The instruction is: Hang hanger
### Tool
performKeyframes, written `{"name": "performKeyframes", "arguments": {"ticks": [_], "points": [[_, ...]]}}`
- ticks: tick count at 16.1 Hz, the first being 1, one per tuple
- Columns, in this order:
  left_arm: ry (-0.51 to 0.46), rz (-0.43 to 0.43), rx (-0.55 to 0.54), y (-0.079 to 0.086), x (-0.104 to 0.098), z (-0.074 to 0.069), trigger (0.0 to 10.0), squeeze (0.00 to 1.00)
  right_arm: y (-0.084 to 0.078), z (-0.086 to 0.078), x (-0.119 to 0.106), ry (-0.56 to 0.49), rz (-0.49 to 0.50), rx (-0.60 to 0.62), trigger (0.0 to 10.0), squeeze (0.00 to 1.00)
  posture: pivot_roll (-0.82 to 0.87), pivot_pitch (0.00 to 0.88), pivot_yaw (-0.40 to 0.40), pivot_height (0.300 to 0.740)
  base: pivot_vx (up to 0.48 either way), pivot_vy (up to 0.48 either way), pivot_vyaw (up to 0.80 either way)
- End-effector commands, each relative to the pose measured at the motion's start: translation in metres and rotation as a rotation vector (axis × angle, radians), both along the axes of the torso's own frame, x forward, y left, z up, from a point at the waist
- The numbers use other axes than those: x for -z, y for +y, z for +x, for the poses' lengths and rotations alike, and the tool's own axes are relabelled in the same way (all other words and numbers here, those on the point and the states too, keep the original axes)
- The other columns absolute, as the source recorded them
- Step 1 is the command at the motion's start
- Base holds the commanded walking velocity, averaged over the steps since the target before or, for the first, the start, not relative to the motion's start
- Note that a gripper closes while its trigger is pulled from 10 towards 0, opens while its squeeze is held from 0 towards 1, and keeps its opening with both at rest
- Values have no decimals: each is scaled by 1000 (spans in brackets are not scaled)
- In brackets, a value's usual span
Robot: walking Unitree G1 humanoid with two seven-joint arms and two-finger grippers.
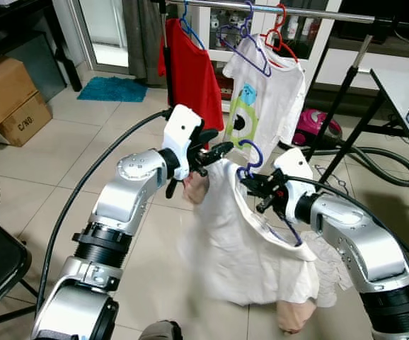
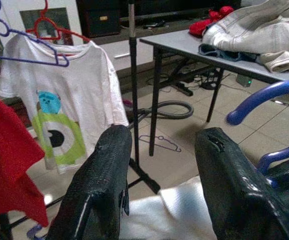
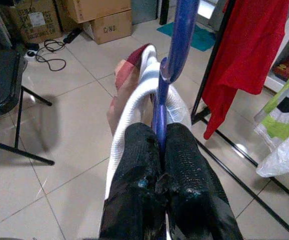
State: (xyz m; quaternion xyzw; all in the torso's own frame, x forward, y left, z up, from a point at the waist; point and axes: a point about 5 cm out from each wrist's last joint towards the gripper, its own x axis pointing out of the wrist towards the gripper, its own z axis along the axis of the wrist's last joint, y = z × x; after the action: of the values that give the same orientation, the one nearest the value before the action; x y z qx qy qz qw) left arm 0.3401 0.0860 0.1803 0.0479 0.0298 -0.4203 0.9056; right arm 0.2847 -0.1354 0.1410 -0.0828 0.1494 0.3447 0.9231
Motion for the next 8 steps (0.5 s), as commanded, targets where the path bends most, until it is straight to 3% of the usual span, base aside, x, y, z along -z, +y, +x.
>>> {"name": "performKeyframes", "arguments": {"ticks": [1,2,5,6,8], "points": [[-32,-19,50,-6,-8,-3,10000,1000,1,0,-8,-28,11,-12,10000,0,-55,0,24,740,0,0,0],[-38,-36,79,-6,-9,-7,10000,1000,0,0,-7,-25,11,-7,10000,0,-55,0,24,740,0,0,0],[-80,-44,23,21,-10,-12,10000,1000,-11,0,-6,-23,7,12,10000,0,-54,0,27,740,0,0,0],[-72,-35,-5,38,-5,-15,10000,0,-17,-1,-8,-29,27,13,10000,0,-51,0,25,740,0,0,0],[-51,-35,-21,58,1,-20,10000,0,-24,-3,-11,-37,55,-5,10000,0,-48,0,21,740,0,0,0]]}}
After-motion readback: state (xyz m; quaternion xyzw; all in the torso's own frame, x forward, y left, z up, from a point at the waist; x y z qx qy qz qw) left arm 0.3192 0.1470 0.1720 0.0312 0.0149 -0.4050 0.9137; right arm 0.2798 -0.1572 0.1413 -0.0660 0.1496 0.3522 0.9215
